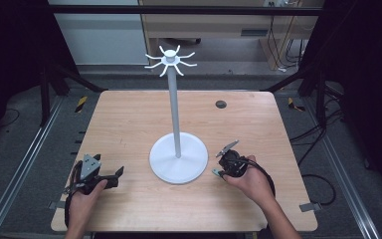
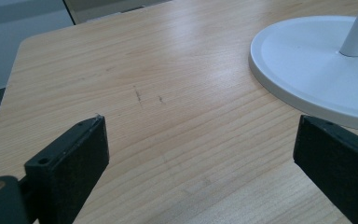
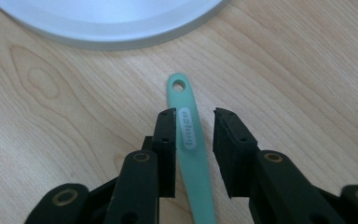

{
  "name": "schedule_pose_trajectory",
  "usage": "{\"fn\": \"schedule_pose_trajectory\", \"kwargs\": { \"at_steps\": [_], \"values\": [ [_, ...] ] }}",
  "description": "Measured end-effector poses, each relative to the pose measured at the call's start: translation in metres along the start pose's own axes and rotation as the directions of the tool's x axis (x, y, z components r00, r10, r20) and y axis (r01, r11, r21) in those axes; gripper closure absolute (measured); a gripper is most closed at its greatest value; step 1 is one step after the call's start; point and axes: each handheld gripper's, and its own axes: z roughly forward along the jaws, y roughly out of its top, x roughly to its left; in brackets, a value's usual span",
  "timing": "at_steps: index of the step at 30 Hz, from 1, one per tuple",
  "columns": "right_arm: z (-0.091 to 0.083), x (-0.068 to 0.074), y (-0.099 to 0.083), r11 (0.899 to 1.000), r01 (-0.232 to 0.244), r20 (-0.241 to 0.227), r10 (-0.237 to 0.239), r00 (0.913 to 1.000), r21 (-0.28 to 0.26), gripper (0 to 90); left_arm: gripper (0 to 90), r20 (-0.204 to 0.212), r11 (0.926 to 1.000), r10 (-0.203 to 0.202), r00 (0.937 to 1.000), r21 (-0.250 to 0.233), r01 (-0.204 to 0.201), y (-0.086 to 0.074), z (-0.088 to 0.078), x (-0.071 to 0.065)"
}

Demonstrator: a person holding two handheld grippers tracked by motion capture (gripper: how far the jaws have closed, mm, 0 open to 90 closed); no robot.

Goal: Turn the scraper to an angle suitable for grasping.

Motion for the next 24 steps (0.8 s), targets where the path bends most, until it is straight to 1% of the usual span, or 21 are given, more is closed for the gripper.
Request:
{"fn": "schedule_pose_trajectory", "kwargs": {
  "at_steps": [5, 6, 7, 10, 12, 14, 16, 18, 21, 22, 24],
  "values": [
    [0.003, 0.001, 0.006, 0.999, 0.024, -0.01, -0.023, 0.9997, 0.042, 67.7, 2.8, 0.0, 1.0, 0.0, 1.0, -0.001, 0.0, 0.0, 0.0, 0.001],
    [0.004, 0.002, 0.008, 0.998, 0.035, -0.013, -0.034, 0.9993, 0.061, 67.3, 2.8, 0.0, 1.0, 0.0, 1.0, -0.001, 0.0, 0.0, 0.0, 0.001],
    [0.005, 0.003, 0.009, 0.997, 0.032, -0.01, -0.032, 0.9994, 0.069, 67.3, 2.8, 0.0, 1.0, -0.001, 1.0, -0.001, 0.001, 0.0, 0.0, 0.001],
    [0.006, 0.003, 0.01, 0.996, 0.044, -0.011, -0.044, 0.999, 0.075, 67.3, 2.8, 0.001, 1.0, -0.002, 1.0, -0.001, 0.002, 0.0, 0.0, 0.001],
    [0.007, 0.004, 0.01, 0.996, 0.041, -0.011, -0.041, 0.9991, 0.084, 67.2, 2.8, 0.003, 1.0, -0.002, 1.0, -0.002, 0.002, 0.0, 0.0, 0.001],
    [0.007, 0.004, 0.011, 0.994, 0.053, -0.011, -0.052, 0.9986, 0.094, 67.0, 2.8, 0.004, 1.0, 0.0, 1.0, -0.001, 0.0, 0.0, 0.0, 0.0],
    [0.008, 0.004, 0.011, 0.994, 0.046, -0.013, -0.045, 0.9989, 0.102, 66.8, 2.8, 0.004, 1.0, 0.001, 1.0, 0.0, -0.001, 0.0, 0.0, 0.0],
    [0.01, 0.003, 0.011, 0.993, 0.047, -0.012, -0.045, 0.9989, 0.11, 66.8, 2.8, 0.001, 1.0, 0.006, 1.0, 0.001, -0.006, 0.0, 0.0, 0.0],
    [0.011, 0.002, 0.011, 0.992, 0.051, -0.015, -0.05, 0.9986, 0.115, 66.9, 2.9, 0.001, 1.0, 0.002, 1.0, 0.0, -0.002, 0.0, 0.0, 0.001],
    [0.012, 0.002, 0.011, 0.991, 0.044, -0.017, -0.042, 0.999, 0.124, 67.2, 2.9, 0.0, 1.0, 0.003, 1.0, 0.001, -0.003, 0.0, 0.0, 0.001],
    [0.013, 0.002, 0.011, 0.991, 0.042, -0.016, -0.041, 0.9991, 0.128, 67.3, 2.9, 0.0, 1.0, 0.003, 1.0, 0.001, -0.003, 0.0, 0.0, 0.001]
  ]
}}
